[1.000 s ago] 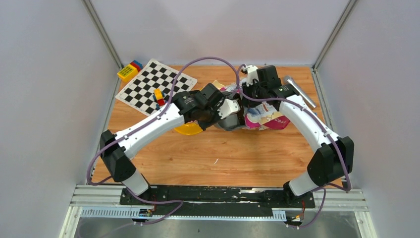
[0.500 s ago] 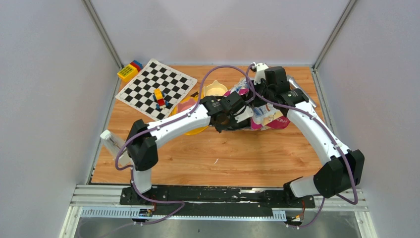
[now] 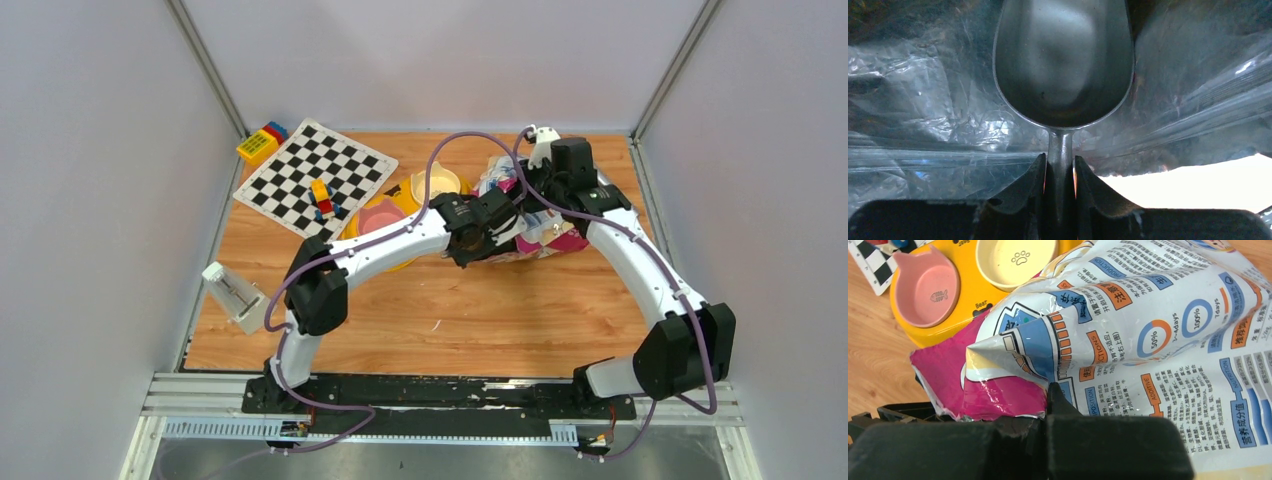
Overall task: Serve the pet food
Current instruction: Collect the pet food from the pet food bag.
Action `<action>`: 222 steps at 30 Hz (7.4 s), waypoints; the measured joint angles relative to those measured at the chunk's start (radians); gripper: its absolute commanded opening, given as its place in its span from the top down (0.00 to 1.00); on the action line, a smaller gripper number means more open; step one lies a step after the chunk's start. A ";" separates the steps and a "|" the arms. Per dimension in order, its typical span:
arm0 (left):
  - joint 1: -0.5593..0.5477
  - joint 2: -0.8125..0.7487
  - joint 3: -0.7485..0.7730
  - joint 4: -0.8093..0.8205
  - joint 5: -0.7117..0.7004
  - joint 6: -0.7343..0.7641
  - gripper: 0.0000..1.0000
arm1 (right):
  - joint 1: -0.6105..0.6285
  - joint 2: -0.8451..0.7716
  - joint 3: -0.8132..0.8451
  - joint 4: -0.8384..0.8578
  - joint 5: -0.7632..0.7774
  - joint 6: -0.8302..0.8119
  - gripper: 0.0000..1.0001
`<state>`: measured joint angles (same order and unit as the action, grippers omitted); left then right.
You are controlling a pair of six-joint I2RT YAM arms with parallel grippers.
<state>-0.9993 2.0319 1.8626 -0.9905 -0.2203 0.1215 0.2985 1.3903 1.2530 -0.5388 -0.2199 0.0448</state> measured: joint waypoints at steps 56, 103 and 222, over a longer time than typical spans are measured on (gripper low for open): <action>0.064 0.146 -0.171 0.425 0.054 -0.394 1.00 | -0.142 0.101 -0.132 0.104 -0.231 -0.048 1.00; 0.099 0.304 0.307 -0.227 0.206 -0.262 1.00 | -0.183 -0.026 -0.234 0.098 -0.437 -0.181 1.00; 0.102 0.555 0.553 -0.006 0.621 -0.487 1.00 | -0.236 -0.176 -0.390 0.222 -0.419 -0.253 1.00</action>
<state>-0.8970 2.5870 2.4153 -0.9970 0.4004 -0.3653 0.0628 1.2140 0.8631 -0.3164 -0.6388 -0.2085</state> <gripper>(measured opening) 0.304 0.010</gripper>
